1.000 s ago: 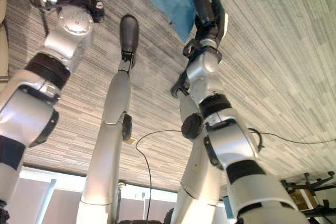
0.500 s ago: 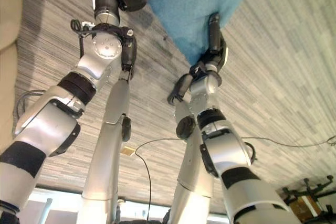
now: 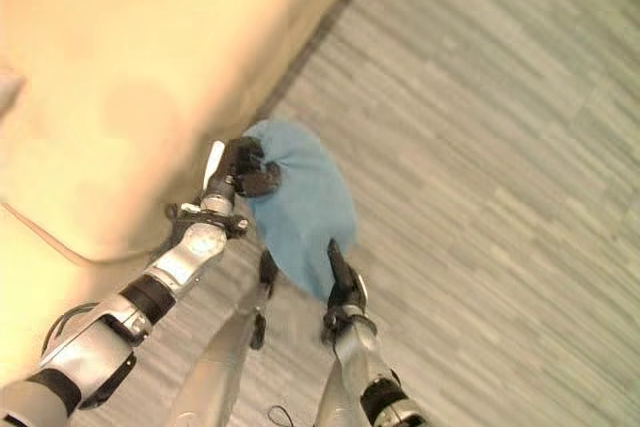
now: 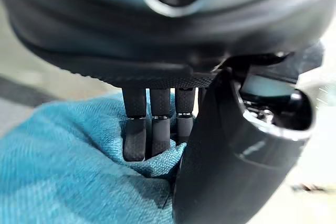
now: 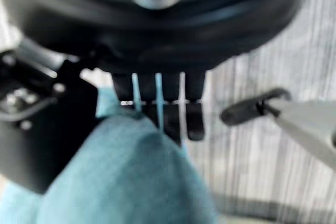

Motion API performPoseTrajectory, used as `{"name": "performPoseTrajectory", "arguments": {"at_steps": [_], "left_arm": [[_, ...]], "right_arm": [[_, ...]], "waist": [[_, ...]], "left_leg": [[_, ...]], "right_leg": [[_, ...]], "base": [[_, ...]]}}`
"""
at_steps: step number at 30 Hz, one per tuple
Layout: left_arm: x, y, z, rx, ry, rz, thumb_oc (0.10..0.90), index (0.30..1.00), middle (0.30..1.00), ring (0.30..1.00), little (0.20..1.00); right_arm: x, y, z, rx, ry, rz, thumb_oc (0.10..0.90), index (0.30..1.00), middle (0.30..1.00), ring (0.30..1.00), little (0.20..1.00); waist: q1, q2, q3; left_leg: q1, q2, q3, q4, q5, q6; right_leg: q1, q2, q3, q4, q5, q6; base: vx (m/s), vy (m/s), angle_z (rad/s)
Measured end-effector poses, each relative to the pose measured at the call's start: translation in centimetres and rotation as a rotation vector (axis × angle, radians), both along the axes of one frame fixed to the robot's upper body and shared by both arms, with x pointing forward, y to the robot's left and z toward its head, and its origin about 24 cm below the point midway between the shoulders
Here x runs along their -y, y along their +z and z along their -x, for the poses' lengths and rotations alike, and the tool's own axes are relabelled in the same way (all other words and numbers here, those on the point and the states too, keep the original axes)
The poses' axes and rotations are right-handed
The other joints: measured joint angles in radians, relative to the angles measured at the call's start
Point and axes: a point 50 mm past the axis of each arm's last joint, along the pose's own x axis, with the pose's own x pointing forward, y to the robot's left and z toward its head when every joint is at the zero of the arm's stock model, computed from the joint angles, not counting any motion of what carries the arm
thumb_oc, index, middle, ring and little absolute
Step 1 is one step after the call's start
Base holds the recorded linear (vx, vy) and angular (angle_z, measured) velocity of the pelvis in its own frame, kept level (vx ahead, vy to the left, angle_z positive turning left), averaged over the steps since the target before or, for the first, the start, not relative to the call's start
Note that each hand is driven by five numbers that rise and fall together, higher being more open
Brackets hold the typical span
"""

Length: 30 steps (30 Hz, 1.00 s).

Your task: Pick up all the scattered cushions and arrange them neatly on the sofa.

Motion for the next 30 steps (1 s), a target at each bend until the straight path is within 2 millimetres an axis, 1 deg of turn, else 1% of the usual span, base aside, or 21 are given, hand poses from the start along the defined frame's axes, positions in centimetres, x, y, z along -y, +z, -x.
{"name": "performPoseTrajectory", "arguments": {"at_steps": [1,2,4,5,6,8,9,10,11,12,13,14,15,17,18,19,22,26,28,29,30], "left_arm": [[0.2,0.2,0.1,0.015,-0.011,-0.005,0.400,0.300,0.300,0.300,0.300],[0.3,0.4,0.2,0.024,-0.016,-0.004,0.400,0.300,0.300,0.300,0.300],[0.6,0.6,0.3,0.036,-0.052,-0.026,0.400,0.300,0.300,0.300,0.300],[0.8,0.5,0.4,0.037,-0.067,-0.036,0.400,0.300,0.300,0.300,0.300],[1.4,0.3,0.6,0.040,-0.094,-0.063,0.400,0.300,0.300,0.300,0.300],[2.9,0.0,1.2,0.049,-0.154,-0.105,0.400,0.300,0.300,0.300,0.300],[4.1,0.0,1.5,0.052,-0.202,-0.116,0.400,0.300,0.300,0.300,0.300],[4.7,0.0,1.7,0.056,-0.221,-0.121,0.400,0.300,0.300,0.300,0.300],[5.5,0.2,1.9,0.056,-0.244,-0.115,0.400,0.300,0.300,0.300,0.300],[6.2,0.1,1.9,0.046,-0.265,-0.119,0.400,0.300,0.300,0.300,0.300],[6.6,0.1,2.0,0.041,-0.275,-0.119,0.400,0.300,0.300,0.300,0.300],[6.8,0.1,2.0,0.039,-0.289,-0.128,0.400,0.300,0.300,0.300,0.300],[6.6,0.2,1.8,0.044,-0.287,-0.140,0.400,0.300,0.300,0.300,0.300],[5.5,0.0,1.5,0.036,-0.269,-0.160,0.400,0.300,0.300,0.300,0.300],[4.7,0.0,1.2,0.033,-0.256,-0.176,0.400,0.300,0.300,0.300,0.300],[4.7,0.0,1.3,0.028,-0.264,-0.166,0.400,0.300,0.300,0.300,0.300],[4.1,0.5,1.2,0.038,-0.263,-0.148,0.400,0.300,0.300,0.300,0.300],[4.4,0.8,1.4,0.023,-0.286,-0.127,0.400,0.300,0.300,0.300,0.300],[4.6,0.9,1.7,0.029,-0.310,-0.134,0.400,0.300,0.300,0.300,0.300],[4.8,0.8,1.8,0.027,-0.318,-0.135,0.400,0.300,0.300,0.300,0.300],[5.0,0.8,1.9,0.029,-0.325,-0.133,0.400,0.300,0.300,0.300,0.300]], "right_arm": [[-0.6,0.3,0.4,0.019,0.028,-0.019,0.400,0.300,0.300,0.300,0.300],[-0.9,0.3,0.6,0.028,0.053,-0.021,0.400,0.300,0.300,0.300,0.300],[-1.5,0.1,0.9,0.020,0.076,-0.029,0.400,0.300,0.300,0.300,0.300],[-1.6,-0.1,1.1,0.014,0.079,-0.029,0.400,0.300,0.300,0.300,0.300],[-1.6,-0.4,1.5,0.000,0.085,-0.026,0.400,0.300,0.300,0.300,0.300],[-1.3,-1.0,2.3,-0.025,0.075,-0.030,0.400,0.300,0.300,0.300,0.300],[-0.9,-1.1,2.4,-0.037,0.081,-0.023,0.400,0.300,0.300,0.300,0.300],[-0.7,-1.1,2.4,-0.037,0.085,-0.014,0.400,0.300,0.300,0.300,0.300],[-0.3,-1.1,2.3,-0.038,0.087,-0.002,0.400,0.300,0.300,0.300,0.300],[-0.2,-1.2,2.4,-0.044,0.088,0.001,0.400,0.300,0.300,0.300,0.300],[-0.2,-1.2,2.4,-0.046,0.090,0.002,0.400,0.300,0.300,0.300,0.300],[-0.3,-1.2,2.4,-0.045,0.105,0.011,0.400,0.300,0.300,0.300,0.300],[-0.7,-1.0,2.1,-0.038,0.125,0.011,0.400,0.300,0.300,0.300,0.300],[-1.6,-1.0,2.2,-0.045,0.148,-0.006,0.400,0.300,0.300,0.300,0.300],[-2.1,-1.1,2.5,-0.051,0.167,-0.007,0.400,0.300,0.300,0.300,0.300],[-2.1,-1.1,2.5,-0.049,0.171,-0.002,0.400,0.300,0.300,0.300,0.300],[-1.6,-1.0,2.3,-0.046,0.150,0.007,0.400,0.300,0.300,0.300,0.300],[-0.7,-1.0,2.1,-0.058,0.108,0.025,0.400,0.300,0.300,0.300,0.300],[-0.8,-1.1,2.2,-0.062,0.115,0.028,0.400,0.300,0.300,0.300,0.300],[-1.0,-1.2,2.4,-0.065,0.119,0.022,0.400,0.300,0.300,0.300,0.300],[-1.1,-1.1,2.4,-0.064,0.112,0.016,0.400,0.300,0.300,0.300,0.300]], "waist": [[-0.004,-0.004,0.001],[-0.004,0.014,0.002],[0.002,0.023,0.005],[-0.004,0.025,0.003],[-0.009,0.027,-0.001],[-0.015,0.044,-0.014],[-0.015,0.060,-0.024],[-0.016,0.068,-0.030],[-0.017,0.090,-0.035],[-0.027,0.085,-0.035],[-0.026,0.080,-0.034],[-0.022,0.075,-0.036],[-0.016,0.077,-0.035],[-0.007,0.083,-0.036],[-0.013,0.085,-0.040],[-0.008,0.092,-0.052],[0.004,0.098,-0.055],[0.019,0.098,-0.056],[0.023,0.110,-0.062],[0.019,0.129,-0.074],[0.016,0.122,-0.078]], "left_leg": [[0.033,0.001,-0.004,0.003,0.004,-0.001],[0.059,0.023,-0.006,0.001,0.002,-0.006],[0.130,0.051,0.007,-0.020,-0.009,-0.028],[0.154,0.054,0.005,-0.030,-0.011,-0.035],[0.198,0.058,0.005,-0.061,-0.004,-0.062],[0.244,0.068,0.003,-0.093,-0.005,-0.095],[0.252,0.075,0.006,-0.099,-0.007,-0.175],[0.247,0.079,0.017,-0.097,-0.001,-0.206],[0.231,0.091,0.068,-0.069,0.018,-0.240],[0.191,0.088,0.126,0.002,0.056,-0.270],[0.184,0.086,0.161,0.017,0.097,-0.284],[0.166,0.092,0.227,0.048,0.172,-0.305],[0.121,0.126,0.282,0.144,0.170,-0.288],[0.084,0.208,0.346,0.208,0.048,-0.141],[0.081,0.237,0.334,0.182,0.025,-0.128],[0.097,0.245,0.278,0.060,0.025,-0.128],[0.126,0.255,0.152,-0.188,0.041,-0.160],[0.124,0.269,0.146,-0.215,0.047,-0.157],[0.191,0.265,0.140,-0.211,0.039,-0.132],[0.228,0.266,0.142,-0.218,0.179,-0.082],[0.230,0.245,0.141,-0.219,0.178,-0.070]], "right_leg": [[0.060,0.022,-0.025,-0.117,0.004,-0.008],[0.108,0.048,-0.030,-0.160,0.027,-0.015],[0.184,0.081,-0.054,-0.194,0.064,-0.021],[0.201,0.082,-0.061,-0.188,0.058,-0.019],[0.248,0.082,-0.083,-0.217,0.054,-0.022],[0.295,0.102,-0.080,-0.248,0.049,-0.034],[0.308,0.105,-0.078,-0.267,0.056,-0.053],[0.316,0.098,-0.089,-0.286,0.064,-0.061],[0.324,0.113,-0.106,-0.284,0.066,-0.073],[0.331,0.095,-0.112,-0.283,0.063,-0.082],[0.338,0.093,-0.110,-0.277,0.059,-0.084],[0.341,0.085,-0.118,-0.269,0.041,-0.113],[0.361,0.086,-0.111,-0.290,0.030,-0.124],[0.388,0.138,-0.100,-0.311,0.043,-0.138],[0.408,0.171,-0.096,-0.328,0.037,-0.127],[0.408,0.196,-0.092,-0.337,0.051,-0.137],[0.407,0.244,-0.062,-0.358,0.055,-0.144],[0.452,0.270,-0.042,-0.413,0.059,-0.140],[0.506,0.279,-0.018,-0.439,0.047,-0.110],[0.544,0.284,-0.005,-0.443,0.017,-0.074],[0.544,0.262,-0.003,-0.444,0.012,-0.066]], "base": [[0.29,-0.110,0.08],[0.29,-0.080,-0.11],[0.24,-0.114,-0.29],[0.26,-0.161,-0.10],[0.23,-0.120,0.06],[0.22,-0.132,0.04],[0.13,-0.138,0.04],[0.11,-0.181,0.10],[0.08,-0.117,0.32],[0.08,-0.144,0.38],[0.16,-0.140,0.41],[0.24,-0.129,0.27],[0.31,-0.017,0.01],[0.31,0.112,-0.34],[0.34,0.152,-0.41],[0.37,0.166,-0.38],[0.34,0.151,-0.41],[0.33,0.202,-0.28],[0.07,0.044,-0.39],[0.00,0.000,-0.18],[0.00,0.000,-0.04]]}}
